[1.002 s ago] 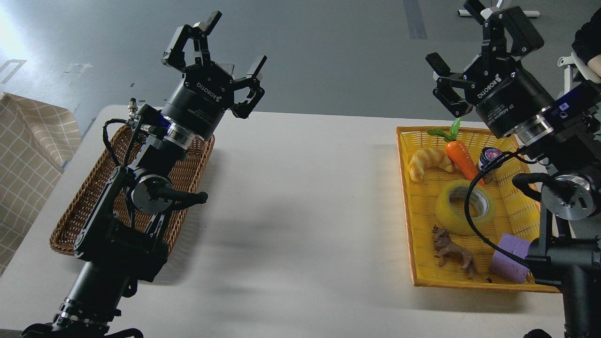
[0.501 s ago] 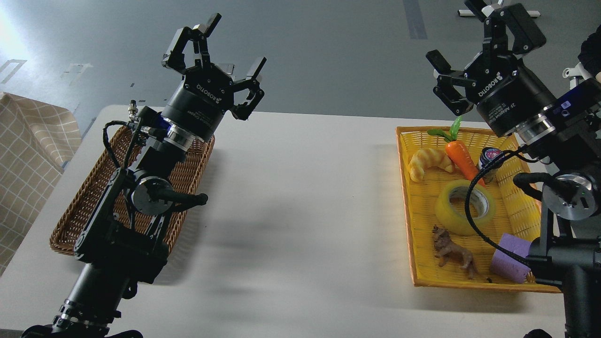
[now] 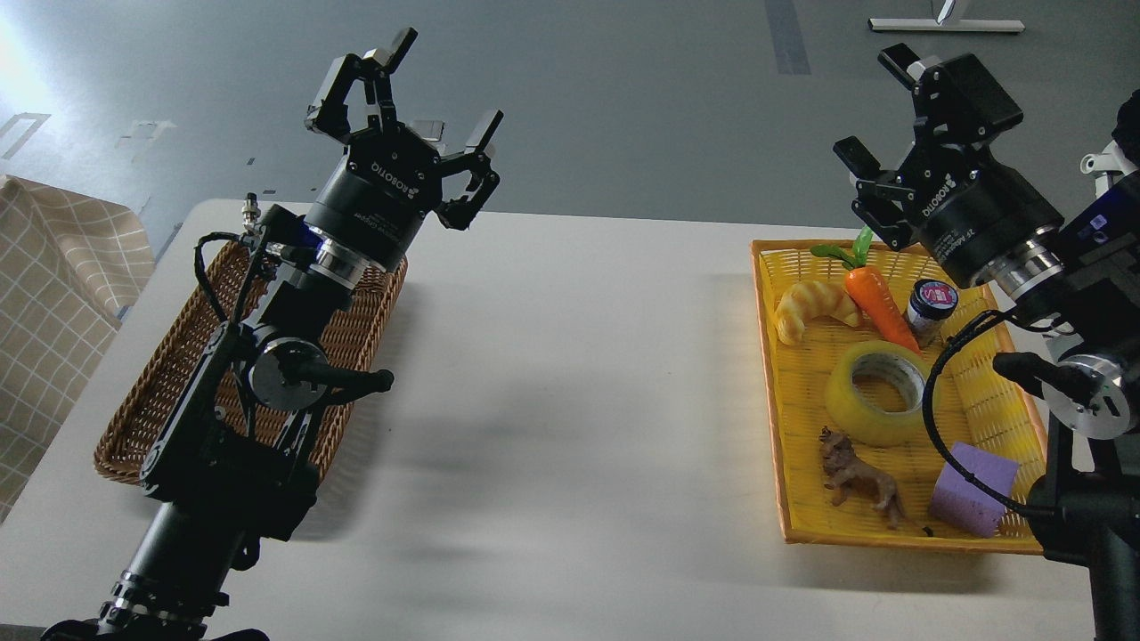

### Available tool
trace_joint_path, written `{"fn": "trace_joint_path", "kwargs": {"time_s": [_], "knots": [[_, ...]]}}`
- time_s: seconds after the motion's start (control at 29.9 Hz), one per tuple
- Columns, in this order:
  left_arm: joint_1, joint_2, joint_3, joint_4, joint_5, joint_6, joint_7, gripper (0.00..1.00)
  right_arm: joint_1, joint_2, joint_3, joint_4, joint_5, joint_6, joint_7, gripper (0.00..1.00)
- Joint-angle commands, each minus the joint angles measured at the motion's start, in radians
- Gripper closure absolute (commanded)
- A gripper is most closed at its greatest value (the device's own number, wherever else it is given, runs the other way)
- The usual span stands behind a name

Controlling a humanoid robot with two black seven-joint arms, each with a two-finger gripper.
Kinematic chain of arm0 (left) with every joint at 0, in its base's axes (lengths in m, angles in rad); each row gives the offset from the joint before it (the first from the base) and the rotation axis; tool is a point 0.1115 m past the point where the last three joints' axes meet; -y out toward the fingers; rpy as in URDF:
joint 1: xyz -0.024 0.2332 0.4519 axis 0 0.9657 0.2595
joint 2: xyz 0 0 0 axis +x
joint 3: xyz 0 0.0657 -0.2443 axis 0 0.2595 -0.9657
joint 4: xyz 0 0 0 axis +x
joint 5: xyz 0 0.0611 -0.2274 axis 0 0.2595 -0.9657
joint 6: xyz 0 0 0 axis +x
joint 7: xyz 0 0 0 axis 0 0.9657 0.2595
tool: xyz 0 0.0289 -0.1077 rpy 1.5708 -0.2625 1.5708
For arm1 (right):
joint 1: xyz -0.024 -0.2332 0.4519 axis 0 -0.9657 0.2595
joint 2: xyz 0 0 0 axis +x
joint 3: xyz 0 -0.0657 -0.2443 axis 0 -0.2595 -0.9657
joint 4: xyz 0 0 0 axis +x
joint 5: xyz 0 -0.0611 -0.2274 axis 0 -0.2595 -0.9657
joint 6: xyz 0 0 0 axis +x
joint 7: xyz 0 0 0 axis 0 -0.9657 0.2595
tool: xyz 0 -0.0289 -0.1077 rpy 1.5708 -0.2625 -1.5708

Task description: Place and transfer tape with both arms

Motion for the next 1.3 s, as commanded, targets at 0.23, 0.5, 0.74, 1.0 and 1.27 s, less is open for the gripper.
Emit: {"fn": "trace_joint_path", "kwargs": {"time_s": [0.23,0.5,0.74,1.0,1.27], "knots": [[0.01,0.009,-0.002,-0.012,0.001,0.0,0.0,0.02,-0.001,-0.142,0.037,0.008,0.002,0.0,0.006,0.0],[0.009,0.011,-0.002,-0.012,0.0,0.0,-0.001,0.02,-0.001,-0.324,0.03,0.009,-0.002,0.0,0.009,0.0],[0.006,0.005,0.0,-0.012,0.0,0.0,-0.001,0.02,-0.02,-0.47,0.022,0.003,-0.206,0.0,0.009,0.0],[0.007,0.008,0.0,-0.012,0.0,-0.002,-0.001,0.02,-0.02,-0.467,0.094,0.02,-0.194,0.0,0.176,0.0],[0.007,0.022,-0.002,-0.014,0.0,-0.005,-0.001,0.02,-0.042,-0.484,0.157,0.028,-0.203,0.0,0.238,0.02]]}}
